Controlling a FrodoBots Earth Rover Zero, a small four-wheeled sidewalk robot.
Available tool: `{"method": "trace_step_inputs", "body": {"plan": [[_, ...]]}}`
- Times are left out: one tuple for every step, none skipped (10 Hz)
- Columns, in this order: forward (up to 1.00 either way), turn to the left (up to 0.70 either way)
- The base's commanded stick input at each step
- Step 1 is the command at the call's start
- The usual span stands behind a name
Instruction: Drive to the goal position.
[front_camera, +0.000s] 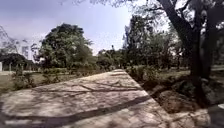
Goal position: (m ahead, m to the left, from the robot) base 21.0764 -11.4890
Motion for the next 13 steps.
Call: {"method": "trace_step_inputs", "body": {"plan": [[0.50,0.00],[0.50,0.00],[0.50,0.00],[0.50,0.00],[0.50,0.00],[0.50,0.00],[0.50,0.00],[0.50,0.00],[0.50,0.00],[0.50,0.00],[0.50,0.00],[0.50,0.00],[0.50,0.00]]}}
